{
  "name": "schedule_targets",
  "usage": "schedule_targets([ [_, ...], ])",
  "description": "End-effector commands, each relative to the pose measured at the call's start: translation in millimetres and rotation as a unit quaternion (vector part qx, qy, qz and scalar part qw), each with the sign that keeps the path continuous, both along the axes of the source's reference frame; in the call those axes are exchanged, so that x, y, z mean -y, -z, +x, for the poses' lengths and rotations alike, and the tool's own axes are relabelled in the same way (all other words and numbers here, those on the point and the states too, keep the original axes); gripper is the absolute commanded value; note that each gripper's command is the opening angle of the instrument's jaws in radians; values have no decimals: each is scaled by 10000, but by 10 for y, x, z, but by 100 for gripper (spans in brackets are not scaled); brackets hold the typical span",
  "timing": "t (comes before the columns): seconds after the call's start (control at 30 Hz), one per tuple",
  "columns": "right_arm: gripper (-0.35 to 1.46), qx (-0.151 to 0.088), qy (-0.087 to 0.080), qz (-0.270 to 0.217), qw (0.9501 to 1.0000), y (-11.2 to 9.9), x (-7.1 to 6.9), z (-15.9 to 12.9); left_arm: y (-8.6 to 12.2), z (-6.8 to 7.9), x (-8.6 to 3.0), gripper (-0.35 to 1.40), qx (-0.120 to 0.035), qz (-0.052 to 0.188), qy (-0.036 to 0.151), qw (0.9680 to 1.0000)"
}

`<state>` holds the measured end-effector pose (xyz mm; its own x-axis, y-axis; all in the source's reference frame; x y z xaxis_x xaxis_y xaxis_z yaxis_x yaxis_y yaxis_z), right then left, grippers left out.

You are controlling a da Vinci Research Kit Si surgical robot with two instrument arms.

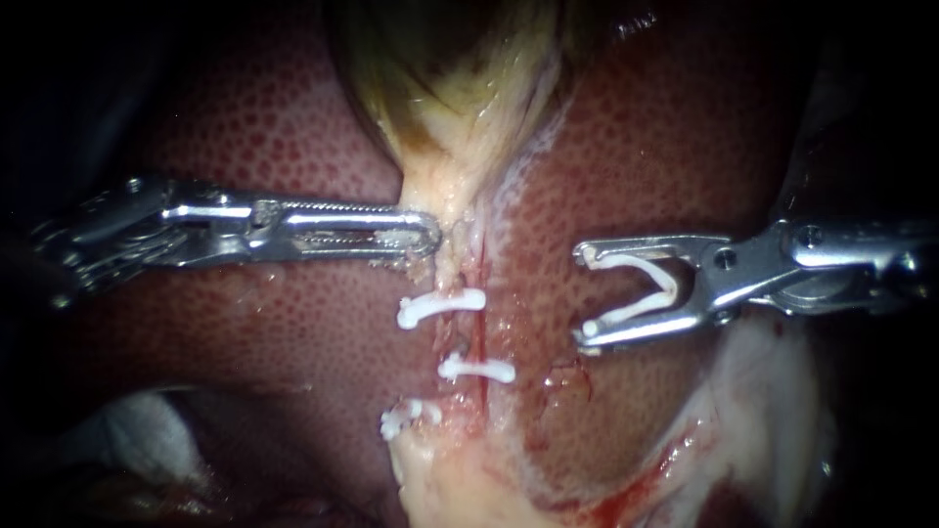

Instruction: Clipping second clip right tube

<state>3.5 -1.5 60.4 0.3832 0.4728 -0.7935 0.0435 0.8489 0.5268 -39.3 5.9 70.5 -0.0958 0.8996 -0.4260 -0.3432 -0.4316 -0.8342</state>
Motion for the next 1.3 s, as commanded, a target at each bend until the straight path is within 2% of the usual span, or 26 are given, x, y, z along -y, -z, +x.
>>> schedule_targets([
  [0.03, 49, 2, -3, 4, 10000, 0, 0, 0, 0, 1, 0, -35, 0, -3, 0, 10000],
  [0.2, 49, 3, -4, 3, 10000, -1, -1, 0, 6, 11, -2, -35, 27, 17, -30, 10000],
  [0.33, 49, 4, -5, 1, 10000, -2, 0, 1, 22, 30, -13, -35, 27, 63, -29, 10000],
  [0.47, 49, 4, -5, -2, 10000, -2, 1, 2, 49, 55, -31, -35, 143, -12, 161, 9998],
  [0.6, 49, 5, -6, -2, 10000, -3, 0, 2, 69, 72, -39, -35, 223, -155, 302, 9992],
  [0.7, 49, 6, -8, -2, 10000, -3, 0, 3, 77, 75, -40, -35, 253, -211, 339, 9989],
  [1.0, 49, -10, 13, -8, 10000, -8, 4, 11, 83, 74, -37, -35, 266, -217, 369, 9987],
  [1.17, 49, -27, 89, -10, 10000, -30, 16, 31, 84, 74, -36, -35, 265, -217, 371, 9987],
  [1.3, 49, 68, 17, 170, 9998, -58, 25, 52, 84, 74, -36, -35, 264, -217, 373, 9987],
])
